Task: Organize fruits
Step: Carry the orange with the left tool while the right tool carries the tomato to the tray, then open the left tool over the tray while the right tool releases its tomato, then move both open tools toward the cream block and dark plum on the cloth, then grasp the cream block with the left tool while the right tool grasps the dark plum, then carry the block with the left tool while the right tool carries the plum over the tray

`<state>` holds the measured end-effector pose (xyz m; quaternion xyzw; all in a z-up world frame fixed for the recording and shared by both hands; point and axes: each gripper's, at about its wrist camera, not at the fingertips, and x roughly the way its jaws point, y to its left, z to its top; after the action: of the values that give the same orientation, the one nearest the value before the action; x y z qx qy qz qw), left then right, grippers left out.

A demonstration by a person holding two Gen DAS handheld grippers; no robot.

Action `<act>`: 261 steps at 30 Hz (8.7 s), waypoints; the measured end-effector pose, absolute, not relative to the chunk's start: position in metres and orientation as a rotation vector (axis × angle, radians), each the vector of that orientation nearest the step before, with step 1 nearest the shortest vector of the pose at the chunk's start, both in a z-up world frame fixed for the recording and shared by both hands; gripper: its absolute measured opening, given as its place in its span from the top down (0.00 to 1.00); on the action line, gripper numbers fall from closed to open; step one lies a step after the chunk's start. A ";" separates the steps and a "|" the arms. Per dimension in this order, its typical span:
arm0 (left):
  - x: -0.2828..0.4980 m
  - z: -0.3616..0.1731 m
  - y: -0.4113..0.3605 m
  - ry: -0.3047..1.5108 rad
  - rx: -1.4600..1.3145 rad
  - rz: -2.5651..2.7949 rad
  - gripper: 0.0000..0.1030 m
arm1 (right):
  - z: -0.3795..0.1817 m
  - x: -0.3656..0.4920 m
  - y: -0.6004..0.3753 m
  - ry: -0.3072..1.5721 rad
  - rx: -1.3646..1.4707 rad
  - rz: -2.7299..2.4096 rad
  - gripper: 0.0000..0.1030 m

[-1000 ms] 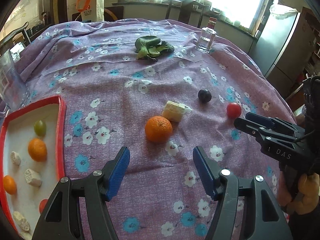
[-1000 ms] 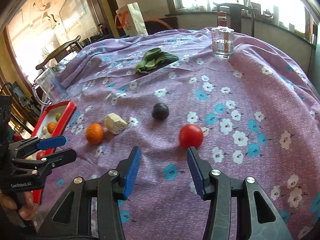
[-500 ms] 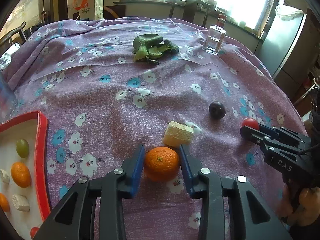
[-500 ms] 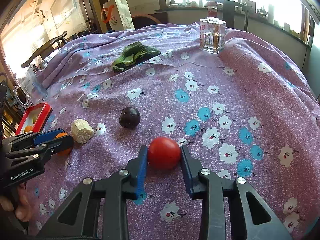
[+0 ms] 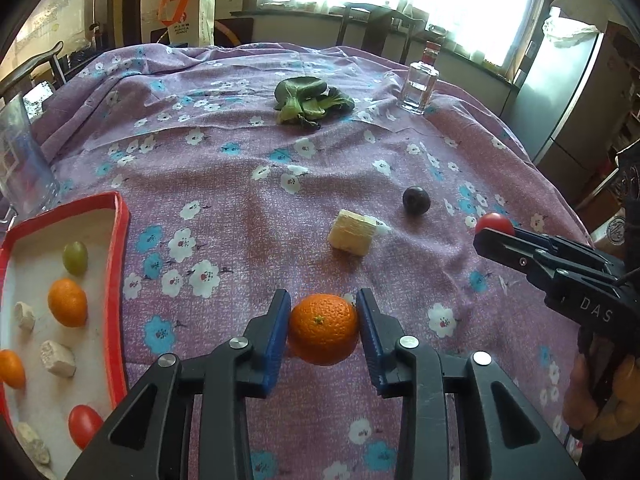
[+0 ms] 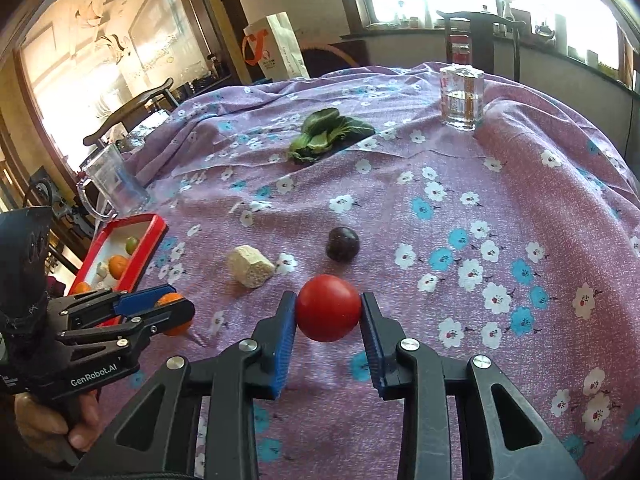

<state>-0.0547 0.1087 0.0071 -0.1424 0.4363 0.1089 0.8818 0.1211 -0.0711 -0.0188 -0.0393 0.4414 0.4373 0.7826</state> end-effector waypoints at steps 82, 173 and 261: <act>-0.249 0.018 0.220 0.848 -0.488 0.544 0.68 | -0.014 -0.047 0.156 0.979 -0.346 1.357 0.69; -0.075 0.034 0.102 0.909 -0.305 0.215 0.42 | -0.026 0.127 -0.050 0.982 -0.116 0.949 0.51; -0.172 0.053 0.180 0.816 -0.383 0.398 0.71 | 0.015 0.024 0.038 0.931 -0.205 1.212 0.75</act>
<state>-0.1717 0.1802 0.0528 -0.1840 0.3915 0.1910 0.8811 0.0239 0.0381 0.0149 -0.0927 0.4209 0.5478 0.7171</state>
